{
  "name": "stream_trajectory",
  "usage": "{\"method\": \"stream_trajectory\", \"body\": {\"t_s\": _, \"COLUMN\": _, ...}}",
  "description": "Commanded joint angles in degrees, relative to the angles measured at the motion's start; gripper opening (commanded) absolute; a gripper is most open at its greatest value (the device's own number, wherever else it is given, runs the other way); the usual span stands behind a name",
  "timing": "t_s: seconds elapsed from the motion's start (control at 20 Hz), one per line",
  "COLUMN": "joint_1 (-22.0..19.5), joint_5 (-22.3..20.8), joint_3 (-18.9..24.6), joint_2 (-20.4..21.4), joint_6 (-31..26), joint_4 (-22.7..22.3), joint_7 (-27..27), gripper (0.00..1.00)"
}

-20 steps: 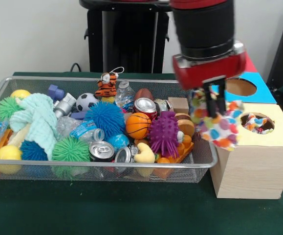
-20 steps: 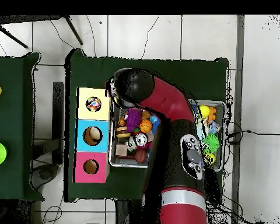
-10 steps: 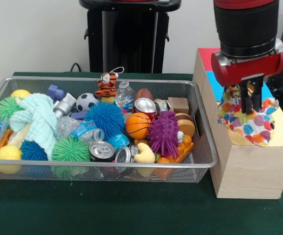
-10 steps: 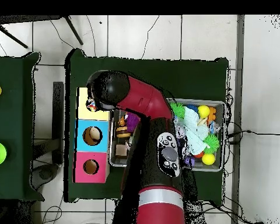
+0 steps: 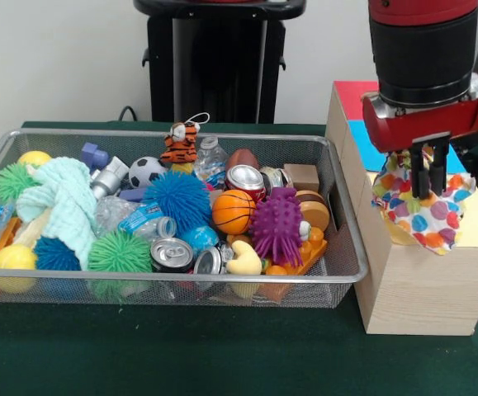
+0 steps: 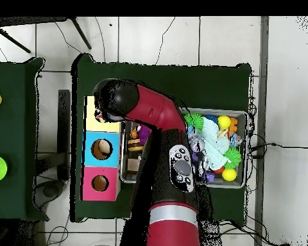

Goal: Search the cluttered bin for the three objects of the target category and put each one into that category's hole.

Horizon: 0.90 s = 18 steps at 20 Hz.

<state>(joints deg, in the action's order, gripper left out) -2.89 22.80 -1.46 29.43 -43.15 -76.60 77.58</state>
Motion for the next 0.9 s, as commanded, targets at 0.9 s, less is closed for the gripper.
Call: {"method": "stream_trajectory", "body": {"t_s": 0.9, "joint_1": -1.5, "joint_5": 4.5, "joint_3": 5.9, "joint_2": -6.0, "joint_6": -12.1, "joint_4": -5.4, "joint_7": 14.6, "gripper": 0.00}}
